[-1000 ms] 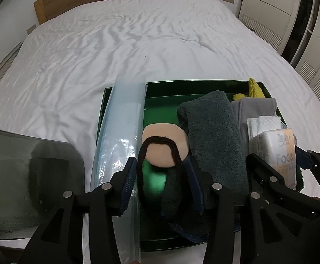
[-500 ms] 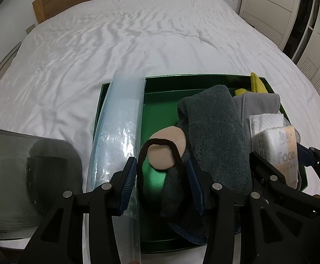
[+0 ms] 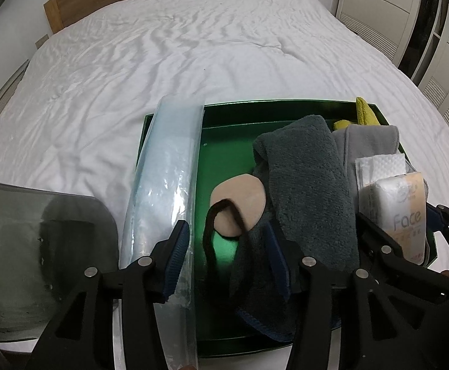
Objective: Organize soft objects
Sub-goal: 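Lower the black hair tie onto the sponge with the left tool while the right lowers the Face tissue pack, then open both tools and release the hair tie and tissue pack in the tray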
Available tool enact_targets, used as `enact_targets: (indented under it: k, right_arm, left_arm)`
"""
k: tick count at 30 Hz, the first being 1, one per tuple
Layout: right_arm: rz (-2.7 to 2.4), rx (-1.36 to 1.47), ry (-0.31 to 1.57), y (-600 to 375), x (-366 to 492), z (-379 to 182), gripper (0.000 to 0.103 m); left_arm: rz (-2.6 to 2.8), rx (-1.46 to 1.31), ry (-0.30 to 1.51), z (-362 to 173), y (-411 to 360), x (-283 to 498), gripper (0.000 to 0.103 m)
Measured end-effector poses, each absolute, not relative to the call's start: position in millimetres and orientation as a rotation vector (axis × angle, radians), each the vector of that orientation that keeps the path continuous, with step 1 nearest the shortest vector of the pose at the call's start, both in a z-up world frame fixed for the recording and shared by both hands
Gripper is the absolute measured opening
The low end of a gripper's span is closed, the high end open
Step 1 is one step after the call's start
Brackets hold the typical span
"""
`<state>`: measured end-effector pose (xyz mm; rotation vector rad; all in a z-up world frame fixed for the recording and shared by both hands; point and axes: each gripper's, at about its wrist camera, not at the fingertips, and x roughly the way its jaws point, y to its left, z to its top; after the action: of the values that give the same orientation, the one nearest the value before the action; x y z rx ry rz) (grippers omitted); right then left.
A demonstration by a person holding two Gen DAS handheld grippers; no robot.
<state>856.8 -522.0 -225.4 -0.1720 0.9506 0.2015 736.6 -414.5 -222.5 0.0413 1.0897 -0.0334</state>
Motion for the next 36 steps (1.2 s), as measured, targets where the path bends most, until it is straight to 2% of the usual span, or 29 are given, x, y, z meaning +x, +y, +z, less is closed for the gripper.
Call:
enact_targets:
  k: [7, 12, 14, 15, 27, 33, 36]
  right_arm:
    - [0.198, -0.185, 0.939, -519.5, 853.4, -222.6, 0.061]
    - [0.188, -0.185, 0.925, -519.5, 851.6, -217.7, 0.072]
    - [0.177, -0.182, 0.918, -521.1, 851.2, -216.4, 0.082]
    - [0.174, -0.182, 0.914, -521.5, 850.5, -215.8, 0.084]
    - [0.183, -0.176, 0.867, -522.6, 836.1, -201.0, 0.086]
    - [0.177, -0.157, 0.848, -526.1, 825.4, -194.0, 0.088]
    - [0.172, -0.148, 0.832, -531.1, 816.4, -187.4, 0.092]
  left_arm:
    - [-0.018, 0.059, 1.076, -218.9, -411.2, 736.2, 0.048]
    - [0.001, 0.053, 1.070, -216.9, -404.5, 737.0, 0.054]
    - [0.008, 0.053, 1.067, -216.4, -402.1, 738.2, 0.055]
    - [0.010, 0.052, 1.068, -216.5, -401.1, 738.7, 0.055]
    - [0.028, 0.063, 1.041, -208.5, -398.2, 739.4, 0.056]
    - [0.045, 0.074, 1.015, -202.7, -398.4, 736.3, 0.070]
    - [0.038, 0.063, 1.005, -197.8, -398.8, 735.0, 0.070]
